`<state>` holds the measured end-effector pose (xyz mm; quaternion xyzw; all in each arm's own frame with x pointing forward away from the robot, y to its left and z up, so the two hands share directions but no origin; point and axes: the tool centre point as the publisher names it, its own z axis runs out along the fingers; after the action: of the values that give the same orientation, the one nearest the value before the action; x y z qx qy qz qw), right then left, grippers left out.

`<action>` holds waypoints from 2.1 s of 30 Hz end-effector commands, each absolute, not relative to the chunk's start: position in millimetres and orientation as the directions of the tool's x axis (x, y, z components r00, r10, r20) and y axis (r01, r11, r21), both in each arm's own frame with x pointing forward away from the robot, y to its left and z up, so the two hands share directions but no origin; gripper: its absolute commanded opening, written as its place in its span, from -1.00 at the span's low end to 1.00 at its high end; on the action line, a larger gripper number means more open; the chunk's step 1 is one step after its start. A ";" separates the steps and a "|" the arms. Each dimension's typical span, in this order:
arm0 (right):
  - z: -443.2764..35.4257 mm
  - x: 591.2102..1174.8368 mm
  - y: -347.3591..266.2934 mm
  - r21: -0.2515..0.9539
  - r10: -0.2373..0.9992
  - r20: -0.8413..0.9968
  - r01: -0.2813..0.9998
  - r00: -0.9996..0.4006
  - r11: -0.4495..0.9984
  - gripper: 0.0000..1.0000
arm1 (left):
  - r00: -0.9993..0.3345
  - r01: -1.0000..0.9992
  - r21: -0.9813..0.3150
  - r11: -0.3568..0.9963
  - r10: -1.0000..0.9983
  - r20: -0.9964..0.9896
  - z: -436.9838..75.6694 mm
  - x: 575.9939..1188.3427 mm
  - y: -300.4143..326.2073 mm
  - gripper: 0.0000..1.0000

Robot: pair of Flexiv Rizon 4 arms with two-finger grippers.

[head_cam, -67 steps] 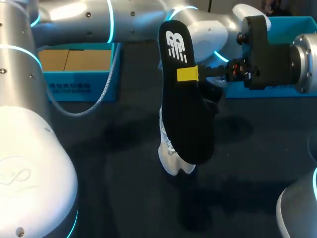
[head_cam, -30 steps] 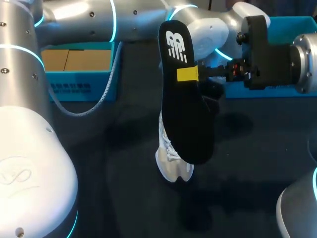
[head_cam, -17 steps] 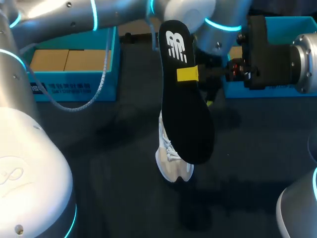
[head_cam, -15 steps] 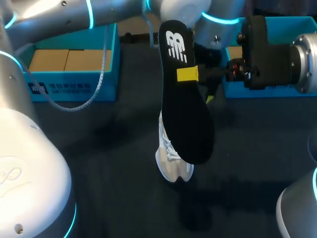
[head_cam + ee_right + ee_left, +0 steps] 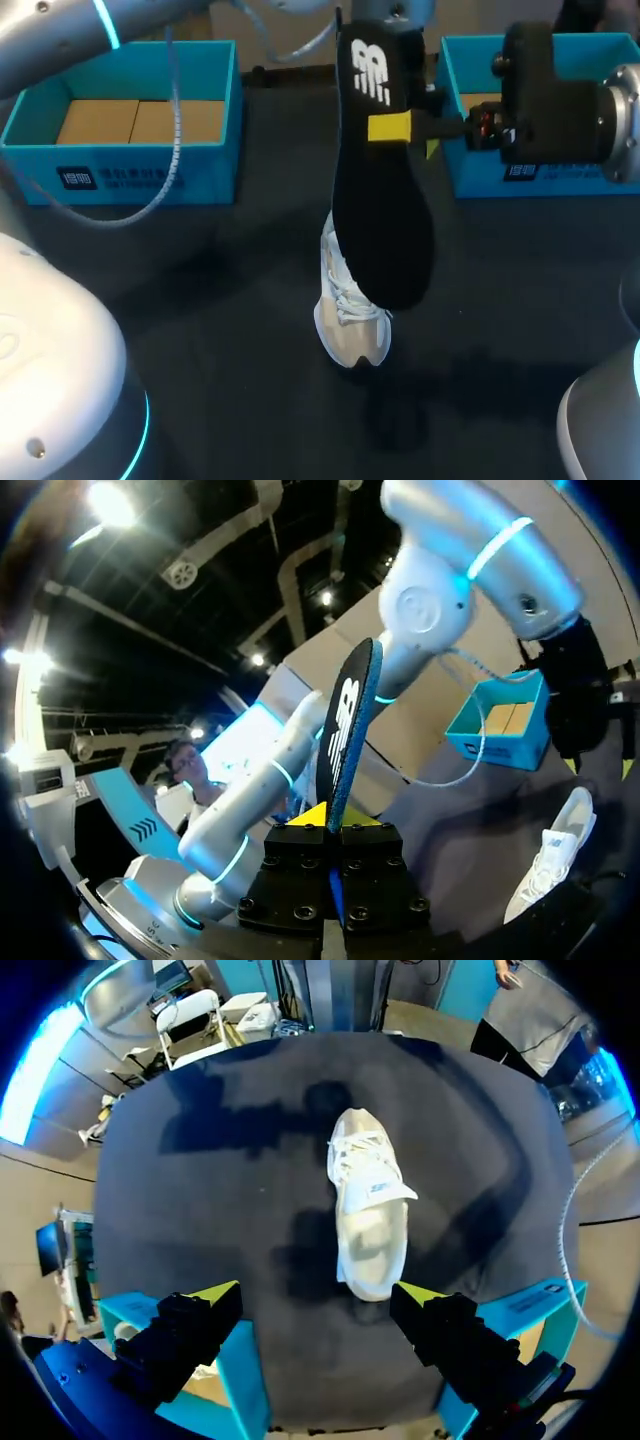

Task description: Take the shoe out of the shoebox, open the shoe tongue, remove and reinsert the insole, then place the shoe into the shoebox

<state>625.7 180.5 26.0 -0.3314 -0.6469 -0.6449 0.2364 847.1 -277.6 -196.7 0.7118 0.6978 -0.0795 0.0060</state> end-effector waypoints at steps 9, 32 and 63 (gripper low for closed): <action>23.2 660.5 139.7 0.626 0.135 0.780 0.770 -0.612 -0.126 -1.00 | 0.009 0.998 -0.045 -0.038 0.855 -0.518 -157.6 841.9 -262.7 1.00; 2.8 710.8 94.1 0.283 0.044 0.959 0.932 -0.280 -0.227 -1.00 | 0.135 0.991 0.114 -0.073 0.568 -0.812 -66.0 844.4 -237.3 1.00; -1.4 714.1 95.6 0.267 0.050 0.964 0.935 -0.263 -0.233 -1.00 | 0.104 0.995 0.099 -0.033 0.309 -0.945 -55.6 833.5 -221.3 1.00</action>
<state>712.1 92.9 -0.8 -0.4888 -0.5038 -0.6145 0.3600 845.6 -230.5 -42.5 0.6423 0.5643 -0.3572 0.3761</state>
